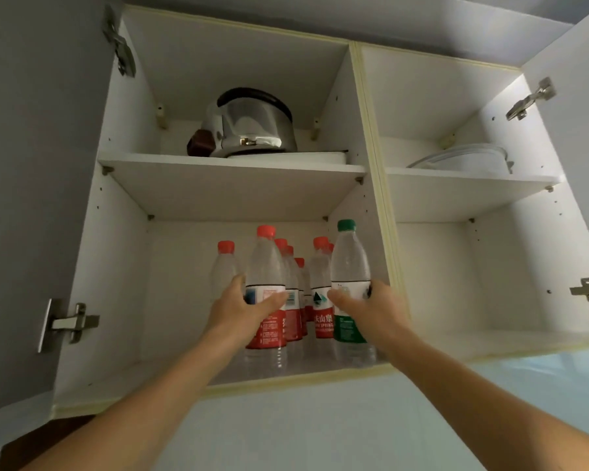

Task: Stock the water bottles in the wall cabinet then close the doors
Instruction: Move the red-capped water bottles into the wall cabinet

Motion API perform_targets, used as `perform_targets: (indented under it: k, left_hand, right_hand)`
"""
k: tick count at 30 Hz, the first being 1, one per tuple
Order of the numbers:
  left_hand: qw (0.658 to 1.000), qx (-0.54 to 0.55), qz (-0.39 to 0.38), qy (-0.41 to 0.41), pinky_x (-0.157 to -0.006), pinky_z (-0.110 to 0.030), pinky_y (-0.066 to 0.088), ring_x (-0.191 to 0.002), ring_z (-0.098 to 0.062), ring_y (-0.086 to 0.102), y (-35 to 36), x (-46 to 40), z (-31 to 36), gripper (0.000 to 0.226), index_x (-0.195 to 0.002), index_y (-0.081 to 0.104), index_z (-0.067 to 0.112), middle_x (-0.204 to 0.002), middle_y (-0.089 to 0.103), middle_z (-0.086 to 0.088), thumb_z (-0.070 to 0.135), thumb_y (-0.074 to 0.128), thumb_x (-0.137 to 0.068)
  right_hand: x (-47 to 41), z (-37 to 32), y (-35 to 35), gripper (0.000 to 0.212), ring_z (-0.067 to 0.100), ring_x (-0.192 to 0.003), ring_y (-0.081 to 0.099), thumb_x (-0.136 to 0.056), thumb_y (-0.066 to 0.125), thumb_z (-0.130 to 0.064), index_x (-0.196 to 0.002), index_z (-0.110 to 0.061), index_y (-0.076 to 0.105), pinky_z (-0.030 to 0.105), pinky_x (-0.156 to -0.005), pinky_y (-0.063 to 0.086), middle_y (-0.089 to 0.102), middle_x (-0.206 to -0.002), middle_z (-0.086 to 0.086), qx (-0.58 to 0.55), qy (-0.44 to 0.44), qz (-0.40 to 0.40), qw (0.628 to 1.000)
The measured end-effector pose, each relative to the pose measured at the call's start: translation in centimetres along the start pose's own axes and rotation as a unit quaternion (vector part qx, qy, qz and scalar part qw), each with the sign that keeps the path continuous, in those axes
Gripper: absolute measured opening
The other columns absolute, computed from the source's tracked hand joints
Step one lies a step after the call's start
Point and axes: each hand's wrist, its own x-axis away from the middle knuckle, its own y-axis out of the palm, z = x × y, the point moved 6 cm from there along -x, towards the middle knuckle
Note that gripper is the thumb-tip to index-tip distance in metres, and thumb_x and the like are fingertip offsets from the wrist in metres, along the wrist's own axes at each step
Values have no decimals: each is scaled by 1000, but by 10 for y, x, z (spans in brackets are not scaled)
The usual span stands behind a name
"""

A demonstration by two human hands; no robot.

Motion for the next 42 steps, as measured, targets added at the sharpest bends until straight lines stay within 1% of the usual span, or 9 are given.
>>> perform_targets:
  k: [4, 7, 11, 17, 21, 27, 31, 36, 42]
  left_hand:
    - [992, -83, -82, 38, -68, -18, 49, -89, 1, 61, -1, -2, -6, 67, -131, 35, 34, -122, 63, 13, 46, 79, -82]
    - [986, -102, -116, 60, -68, -16, 49, -92, 5, 60, 7, 6, -15, 88, -143, 22, 37, -115, 59, 22, 44, 83, -79]
    - [987, -86, -108, 81, -82, -18, 48, -105, -6, 63, 20, 6, -18, 111, -157, -1, 29, -134, 60, 9, 38, 81, -83]
    - [986, -58, -134, 80, -73, -15, 46, -98, 5, 59, 38, -10, -24, 103, -153, 10, 39, -112, 57, 24, 35, 84, -81]
    - [988, -18, -136, 70, -91, -26, 49, -105, 3, 58, 45, -15, -31, 88, -149, 24, 39, -118, 57, 24, 35, 82, -83]
    - [992, 0, -102, 70, -77, -12, 40, -105, -2, 56, 57, -14, -33, 80, -151, 30, 34, -133, 59, 11, 28, 79, -87]
    - [994, -21, -79, 78, -74, -6, 40, -96, 9, 57, 58, -7, -34, 74, -149, 34, 32, -131, 61, 13, 31, 77, -89]
    - [990, -98, -3, 99, -103, -37, 51, -122, -17, 59, 53, 2, -30, 76, -151, 33, 23, -143, 54, 0, 41, 74, -89]
    - [952, -152, 134, 227, -101, -36, 51, -125, -17, 50, 9, 19, -3, 68, -144, 43, 17, -140, 48, -1, 50, 65, -90]
  right_hand:
    - [3, 7, 12, 86, 12, -89, 64, -83, 77, -52, -150, -27, 29, 30, -69, 58, 64, -119, -3, 117, -39, -7, 992]
    - [15, 18, 21, 108, 13, -105, 57, -84, 77, -50, -159, -37, 0, 37, -88, 57, 52, -134, -3, 136, -75, 8, 988]
    - [26, 29, 25, 111, 8, -100, 46, -87, 70, -54, -157, -42, -16, 27, -79, 49, 40, -136, -3, 147, -118, 48, 981]
    - [28, 33, 32, 100, 22, -127, 47, -94, 56, -59, -155, -43, -21, 47, -98, 53, 39, -149, -2, 185, -126, 59, 973]
    - [25, 36, 34, 98, 26, -133, 45, -94, 53, -62, -155, -41, -22, 51, -99, 52, 37, -155, -2, 223, -109, 65, 966]
    - [26, 35, 35, 98, 27, -136, 46, -96, 53, -60, -155, -39, -22, 53, -100, 52, 37, -157, 1, 231, -102, 58, 966]
    - [29, 37, 34, 99, 26, -133, 48, -94, 53, -62, -155, -39, -21, 51, -98, 53, 40, -154, 1, 231, -99, 53, 966]
    - [30, 39, 33, 101, 24, -133, 45, -95, 57, -57, -154, -42, -23, 50, -100, 50, 39, -152, 0, 211, -94, 34, 972]
    - [42, 14, 27, 86, 27, -142, 19, -96, 59, -51, -159, -31, 3, 52, -118, 29, 23, -156, 4, 210, -157, 76, 962]
